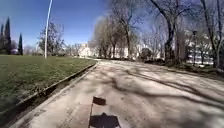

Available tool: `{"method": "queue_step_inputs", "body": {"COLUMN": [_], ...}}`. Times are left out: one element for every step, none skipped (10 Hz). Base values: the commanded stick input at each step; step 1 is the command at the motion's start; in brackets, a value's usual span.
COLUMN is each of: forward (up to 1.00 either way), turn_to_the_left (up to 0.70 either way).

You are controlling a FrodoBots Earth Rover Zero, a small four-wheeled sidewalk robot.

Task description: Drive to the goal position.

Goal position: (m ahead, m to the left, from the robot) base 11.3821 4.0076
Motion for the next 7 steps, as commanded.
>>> {"method": "queue_step_inputs", "body": {"forward": [0.63,0.64,0.65,0.66,0.67,0.67,0.68], "turn_to_the_left": [0.00,0.00,0.00,0.00,0.00,0.00,0.00]}}
